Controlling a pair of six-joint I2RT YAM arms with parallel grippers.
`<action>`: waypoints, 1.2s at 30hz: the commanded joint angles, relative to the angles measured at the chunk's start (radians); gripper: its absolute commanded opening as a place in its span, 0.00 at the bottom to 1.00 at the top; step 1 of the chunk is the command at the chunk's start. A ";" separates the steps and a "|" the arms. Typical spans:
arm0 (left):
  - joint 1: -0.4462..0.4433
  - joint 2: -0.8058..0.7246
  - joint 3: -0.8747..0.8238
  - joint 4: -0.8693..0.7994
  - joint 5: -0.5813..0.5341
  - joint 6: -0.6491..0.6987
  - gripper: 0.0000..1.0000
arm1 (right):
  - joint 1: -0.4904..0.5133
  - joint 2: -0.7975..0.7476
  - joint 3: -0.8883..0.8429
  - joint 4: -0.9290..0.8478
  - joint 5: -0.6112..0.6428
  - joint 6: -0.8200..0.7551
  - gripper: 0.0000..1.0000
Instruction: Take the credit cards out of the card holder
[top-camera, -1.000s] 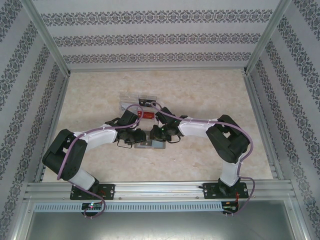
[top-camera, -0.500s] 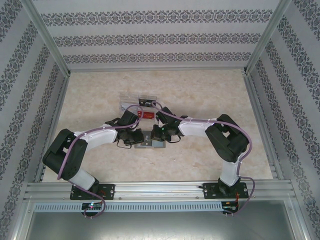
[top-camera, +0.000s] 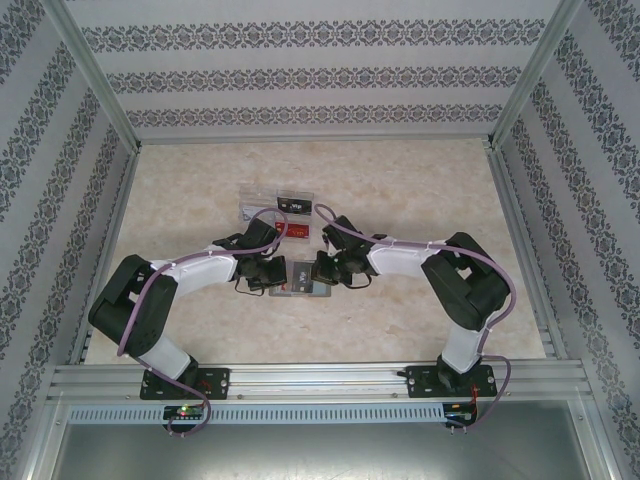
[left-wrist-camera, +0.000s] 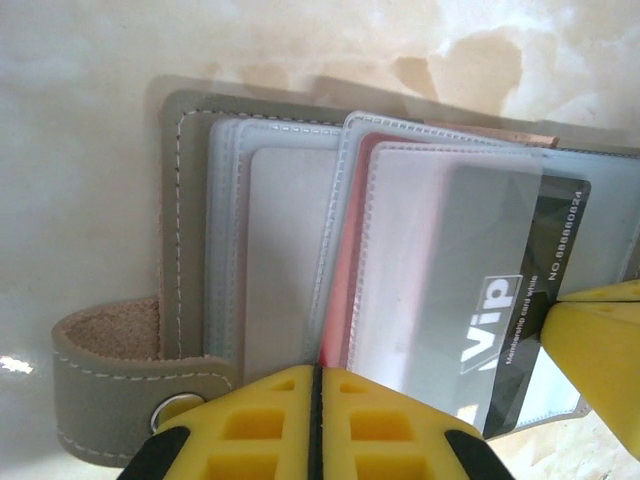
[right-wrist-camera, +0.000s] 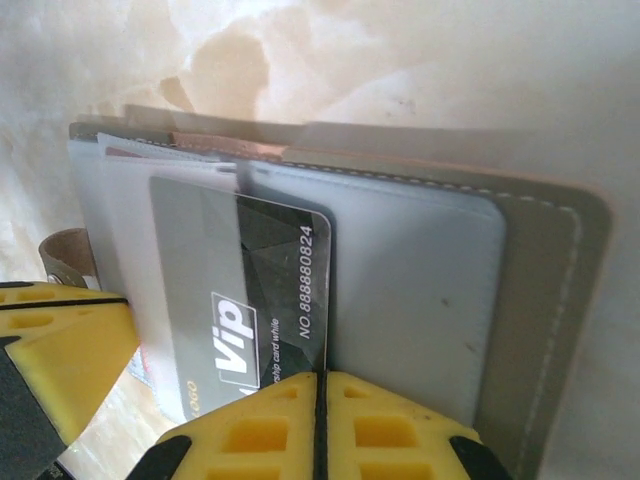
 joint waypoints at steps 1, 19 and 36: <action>0.010 0.034 -0.018 -0.107 -0.100 -0.013 0.00 | -0.007 -0.027 -0.020 -0.022 0.017 -0.017 0.00; 0.010 0.035 -0.010 -0.099 -0.067 -0.012 0.00 | -0.003 0.039 -0.019 0.131 -0.054 0.030 0.24; 0.011 0.018 -0.010 -0.125 -0.080 0.013 0.00 | -0.064 -0.090 -0.098 0.050 -0.001 -0.046 0.00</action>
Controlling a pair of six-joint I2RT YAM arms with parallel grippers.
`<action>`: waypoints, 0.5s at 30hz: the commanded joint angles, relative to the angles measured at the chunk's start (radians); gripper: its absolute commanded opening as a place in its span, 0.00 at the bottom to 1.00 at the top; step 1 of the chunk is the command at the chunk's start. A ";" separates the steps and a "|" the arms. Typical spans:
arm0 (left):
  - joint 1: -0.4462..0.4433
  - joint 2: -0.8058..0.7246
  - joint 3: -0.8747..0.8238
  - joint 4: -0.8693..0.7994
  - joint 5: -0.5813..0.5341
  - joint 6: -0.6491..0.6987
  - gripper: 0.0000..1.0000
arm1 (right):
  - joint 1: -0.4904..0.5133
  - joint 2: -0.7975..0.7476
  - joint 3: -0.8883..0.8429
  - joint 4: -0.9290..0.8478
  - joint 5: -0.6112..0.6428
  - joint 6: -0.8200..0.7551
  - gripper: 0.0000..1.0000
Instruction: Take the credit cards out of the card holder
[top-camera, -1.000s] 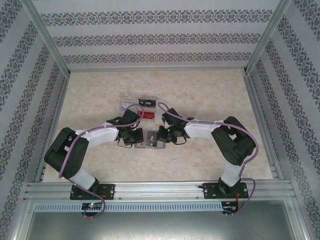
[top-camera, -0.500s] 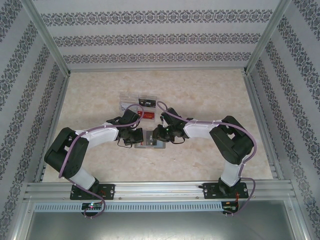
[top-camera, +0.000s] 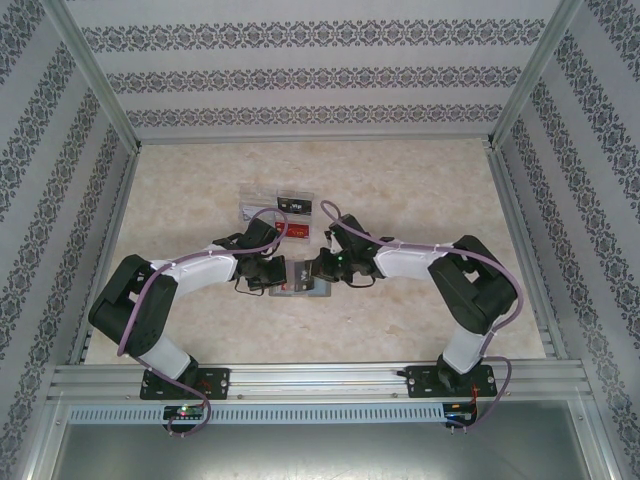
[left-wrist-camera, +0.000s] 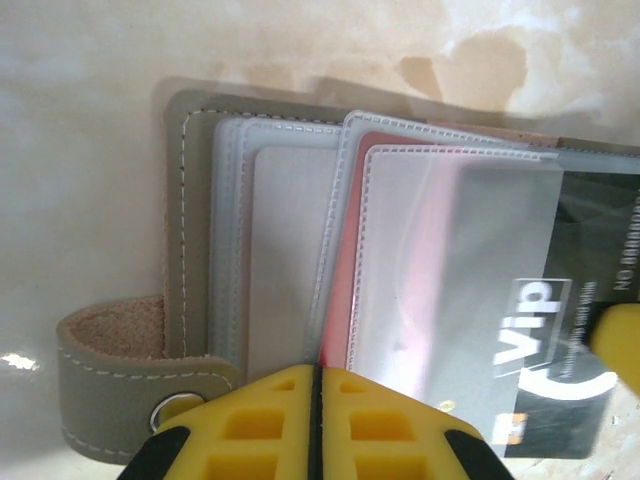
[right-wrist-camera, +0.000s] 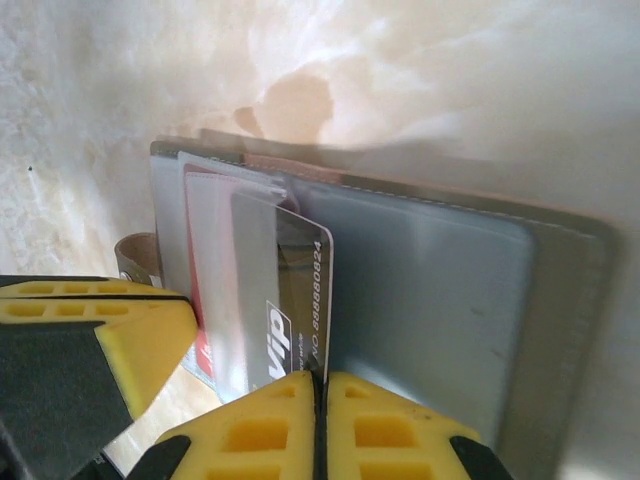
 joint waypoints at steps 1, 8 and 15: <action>0.010 0.017 -0.015 -0.113 -0.078 0.012 0.00 | -0.036 -0.046 -0.039 -0.070 0.045 -0.057 0.00; 0.010 0.004 -0.007 -0.122 -0.076 0.024 0.00 | -0.073 -0.141 -0.096 -0.095 0.057 -0.090 0.00; 0.011 -0.055 0.028 -0.147 -0.071 0.037 0.00 | -0.070 -0.258 -0.026 -0.215 0.115 -0.173 0.00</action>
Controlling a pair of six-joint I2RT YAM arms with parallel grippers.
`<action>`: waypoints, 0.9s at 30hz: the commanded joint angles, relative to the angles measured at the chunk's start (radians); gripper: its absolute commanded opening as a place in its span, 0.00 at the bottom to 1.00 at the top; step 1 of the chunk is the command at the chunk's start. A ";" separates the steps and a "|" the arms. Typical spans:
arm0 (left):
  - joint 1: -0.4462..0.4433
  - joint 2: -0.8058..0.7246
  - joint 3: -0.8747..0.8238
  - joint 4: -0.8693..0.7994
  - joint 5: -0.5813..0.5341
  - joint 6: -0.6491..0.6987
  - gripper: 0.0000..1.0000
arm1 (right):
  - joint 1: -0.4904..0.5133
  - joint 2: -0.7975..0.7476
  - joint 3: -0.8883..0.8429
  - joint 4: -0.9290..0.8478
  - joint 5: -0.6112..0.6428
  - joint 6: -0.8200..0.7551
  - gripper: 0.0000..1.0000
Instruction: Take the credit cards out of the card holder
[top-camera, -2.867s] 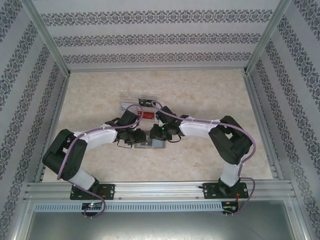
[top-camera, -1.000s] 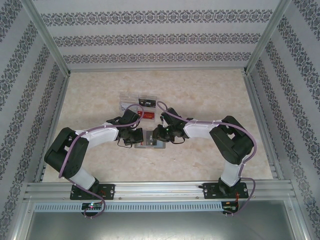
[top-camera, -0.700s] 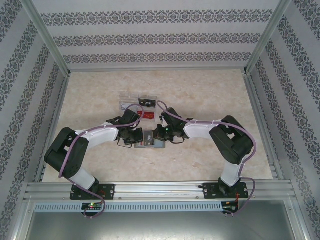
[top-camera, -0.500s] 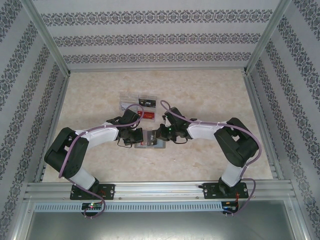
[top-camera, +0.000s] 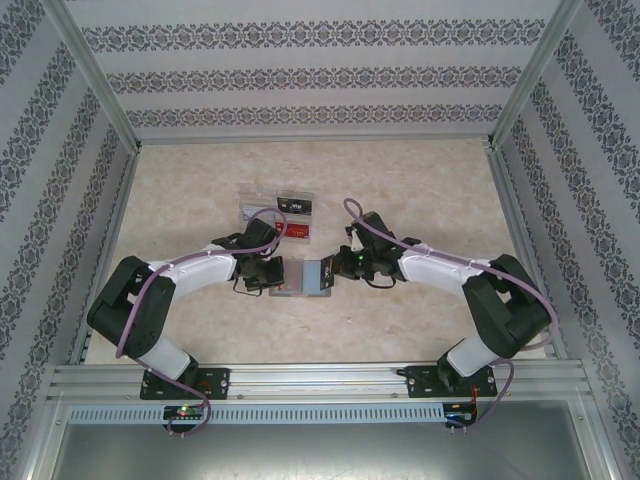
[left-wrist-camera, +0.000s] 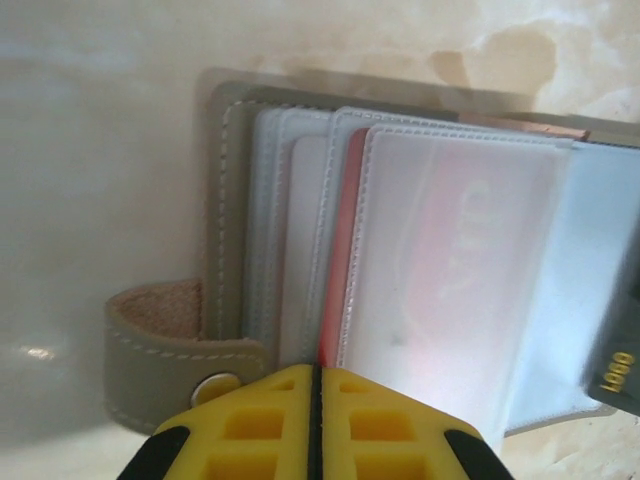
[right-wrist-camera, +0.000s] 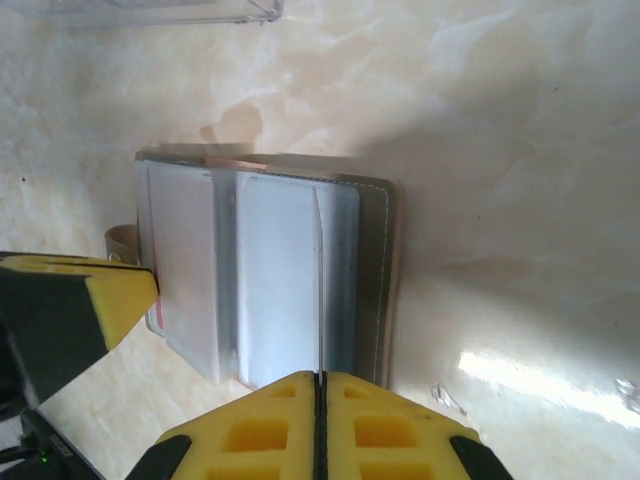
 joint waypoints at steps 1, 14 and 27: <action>0.010 -0.053 0.027 -0.097 -0.042 0.028 0.02 | 0.000 -0.070 0.071 -0.113 0.075 -0.091 0.00; 0.012 -0.393 0.078 -0.196 -0.315 0.098 1.00 | 0.121 0.055 0.546 -0.433 0.370 -0.588 0.00; 0.015 -0.666 0.033 -0.306 -0.550 0.135 1.00 | 0.237 0.552 1.205 -0.703 0.727 -1.124 0.00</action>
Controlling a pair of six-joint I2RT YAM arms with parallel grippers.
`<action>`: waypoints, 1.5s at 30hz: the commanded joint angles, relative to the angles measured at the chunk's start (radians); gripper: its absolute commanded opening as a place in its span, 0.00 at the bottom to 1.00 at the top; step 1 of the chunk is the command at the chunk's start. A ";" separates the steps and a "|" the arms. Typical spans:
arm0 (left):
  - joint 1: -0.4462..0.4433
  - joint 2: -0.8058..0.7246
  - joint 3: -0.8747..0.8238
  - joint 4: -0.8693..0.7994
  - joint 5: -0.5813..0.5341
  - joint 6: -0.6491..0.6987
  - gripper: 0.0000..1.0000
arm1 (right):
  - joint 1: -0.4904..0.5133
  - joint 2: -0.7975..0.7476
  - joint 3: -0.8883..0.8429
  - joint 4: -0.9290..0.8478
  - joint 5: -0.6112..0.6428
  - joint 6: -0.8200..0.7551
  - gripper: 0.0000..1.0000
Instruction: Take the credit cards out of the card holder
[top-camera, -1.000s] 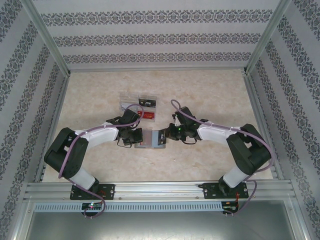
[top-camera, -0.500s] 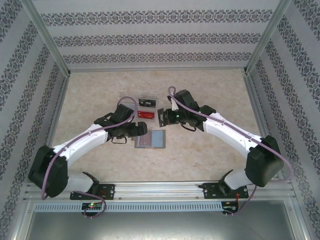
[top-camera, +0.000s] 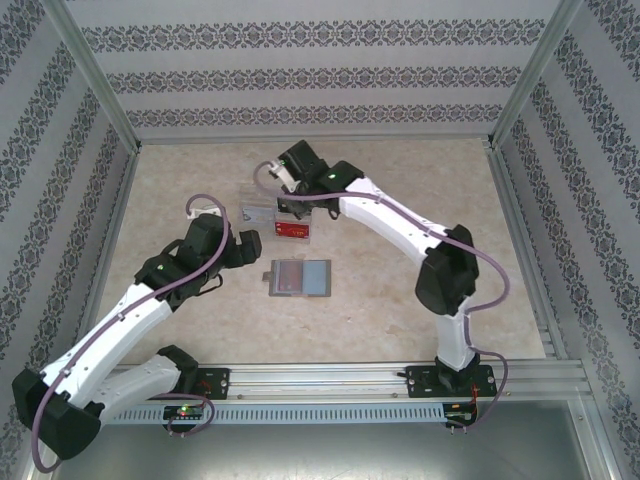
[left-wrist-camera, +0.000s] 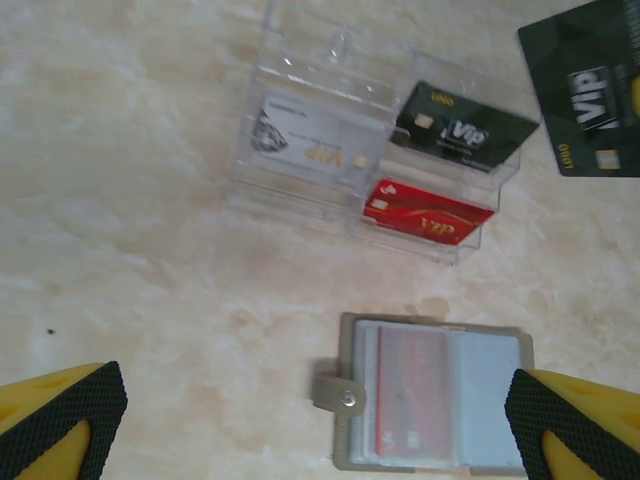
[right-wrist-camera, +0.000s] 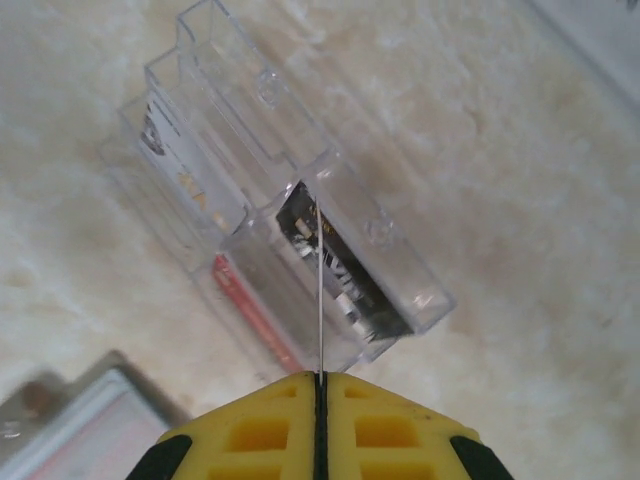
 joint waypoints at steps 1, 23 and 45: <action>0.008 -0.043 -0.022 -0.067 -0.085 0.032 1.00 | 0.064 0.085 0.080 -0.073 0.219 -0.284 0.00; 0.023 0.012 -0.009 -0.071 -0.085 0.043 1.00 | 0.038 0.228 0.119 0.010 0.251 -0.451 0.00; 0.036 0.015 -0.009 -0.079 -0.081 0.034 1.00 | 0.044 0.088 -0.042 0.182 0.230 -0.566 0.00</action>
